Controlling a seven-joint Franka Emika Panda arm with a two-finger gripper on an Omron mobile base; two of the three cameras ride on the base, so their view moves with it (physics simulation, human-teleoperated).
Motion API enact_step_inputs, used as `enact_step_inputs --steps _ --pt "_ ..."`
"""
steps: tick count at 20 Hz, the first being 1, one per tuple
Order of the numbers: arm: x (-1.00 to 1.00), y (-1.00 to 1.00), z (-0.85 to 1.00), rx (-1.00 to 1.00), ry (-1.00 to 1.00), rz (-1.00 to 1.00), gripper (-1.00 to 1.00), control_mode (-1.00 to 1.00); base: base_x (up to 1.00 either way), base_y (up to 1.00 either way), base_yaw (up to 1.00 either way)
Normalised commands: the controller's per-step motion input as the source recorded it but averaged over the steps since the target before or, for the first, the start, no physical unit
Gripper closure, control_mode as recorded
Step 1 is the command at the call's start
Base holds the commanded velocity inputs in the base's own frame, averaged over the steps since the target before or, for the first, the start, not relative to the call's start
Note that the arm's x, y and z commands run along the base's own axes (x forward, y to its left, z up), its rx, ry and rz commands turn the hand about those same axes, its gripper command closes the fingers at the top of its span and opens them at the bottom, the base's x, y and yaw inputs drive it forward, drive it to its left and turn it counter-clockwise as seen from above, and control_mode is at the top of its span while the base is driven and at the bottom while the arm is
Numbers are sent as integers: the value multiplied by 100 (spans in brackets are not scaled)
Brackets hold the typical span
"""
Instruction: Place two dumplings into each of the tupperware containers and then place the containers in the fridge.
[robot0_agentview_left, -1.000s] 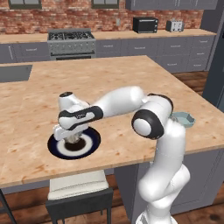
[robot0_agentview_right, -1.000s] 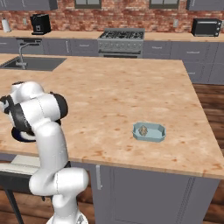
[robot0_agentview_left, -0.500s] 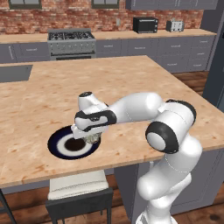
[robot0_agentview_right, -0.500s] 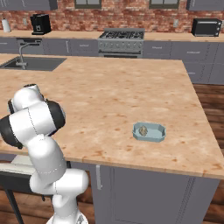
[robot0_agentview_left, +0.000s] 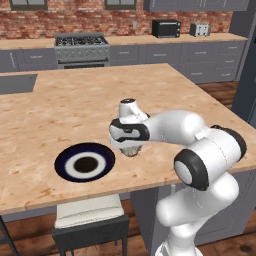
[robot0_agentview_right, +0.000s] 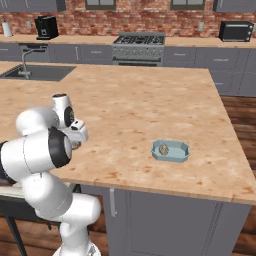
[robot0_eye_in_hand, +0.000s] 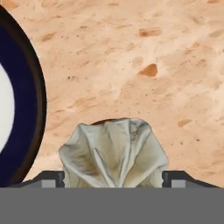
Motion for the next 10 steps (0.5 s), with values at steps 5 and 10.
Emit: enact_step_inputs --steps 5,10 --pt "28 -100 27 0 2 -18 100 -100 0 0 0" --pt "52 -100 9 5 3 -14 100 -100 0 0 0"
